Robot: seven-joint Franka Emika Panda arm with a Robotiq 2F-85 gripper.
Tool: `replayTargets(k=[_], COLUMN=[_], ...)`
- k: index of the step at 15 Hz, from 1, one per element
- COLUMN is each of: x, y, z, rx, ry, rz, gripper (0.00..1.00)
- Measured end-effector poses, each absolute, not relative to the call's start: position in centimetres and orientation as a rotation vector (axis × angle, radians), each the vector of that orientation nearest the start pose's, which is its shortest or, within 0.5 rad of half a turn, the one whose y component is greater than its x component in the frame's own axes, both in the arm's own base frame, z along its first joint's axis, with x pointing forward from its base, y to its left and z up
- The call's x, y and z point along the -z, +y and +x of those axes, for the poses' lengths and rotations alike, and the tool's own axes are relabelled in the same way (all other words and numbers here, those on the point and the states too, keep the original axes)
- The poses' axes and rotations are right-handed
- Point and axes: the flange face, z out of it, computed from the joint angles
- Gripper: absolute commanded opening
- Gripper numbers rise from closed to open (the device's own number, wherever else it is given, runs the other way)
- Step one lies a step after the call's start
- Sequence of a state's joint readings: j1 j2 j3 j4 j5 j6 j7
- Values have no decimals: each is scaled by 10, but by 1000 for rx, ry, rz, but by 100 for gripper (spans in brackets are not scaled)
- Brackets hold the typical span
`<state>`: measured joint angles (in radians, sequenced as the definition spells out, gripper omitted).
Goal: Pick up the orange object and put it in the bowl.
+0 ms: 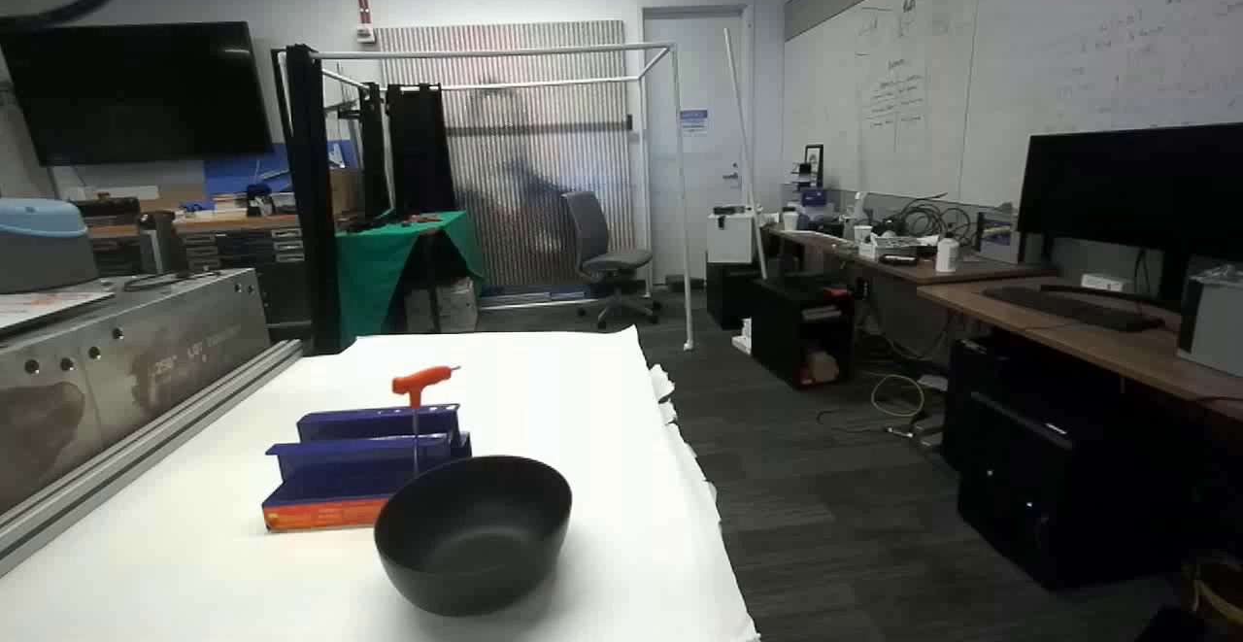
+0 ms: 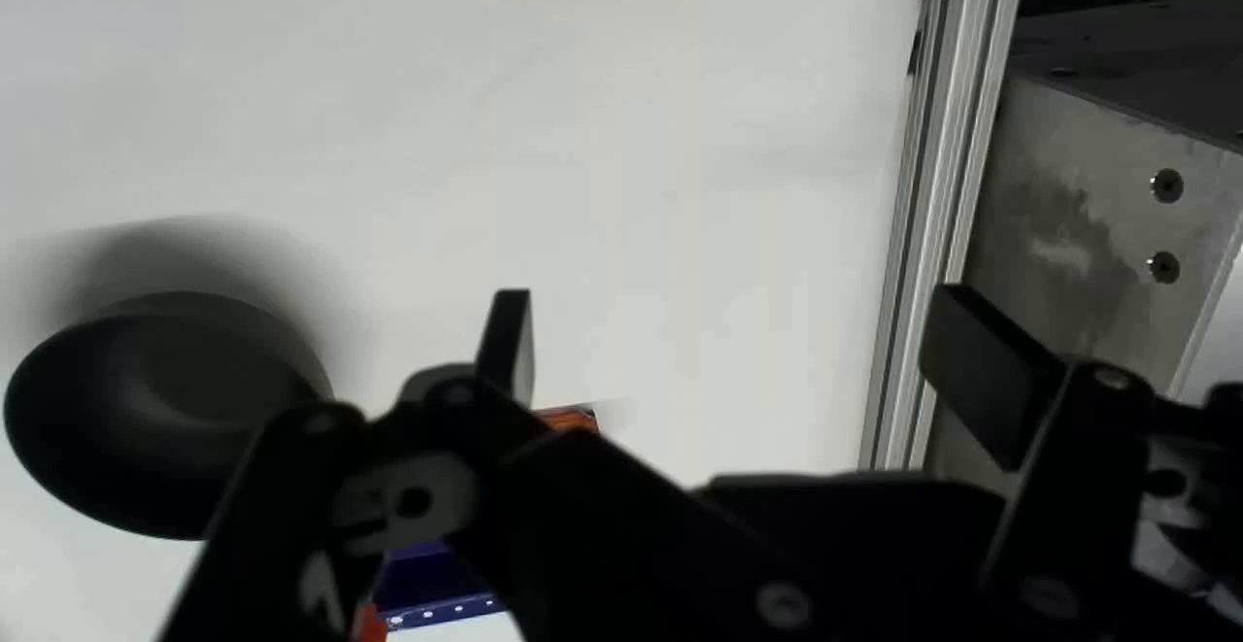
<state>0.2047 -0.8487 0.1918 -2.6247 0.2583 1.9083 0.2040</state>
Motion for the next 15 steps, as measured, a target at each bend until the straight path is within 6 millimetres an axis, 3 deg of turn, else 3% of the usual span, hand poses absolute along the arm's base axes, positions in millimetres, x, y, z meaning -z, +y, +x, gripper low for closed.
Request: replayTargets(k=[6,8,10,15], x=[-511,-509,-509,-490], y=[144,148,152,140], z=[283,295,325,428], rx=[155,162,204,258], ry=[-102,-77,13,277], rz=[-3000,-3004,-3005,-3034], gripper=[100,100,100,100])
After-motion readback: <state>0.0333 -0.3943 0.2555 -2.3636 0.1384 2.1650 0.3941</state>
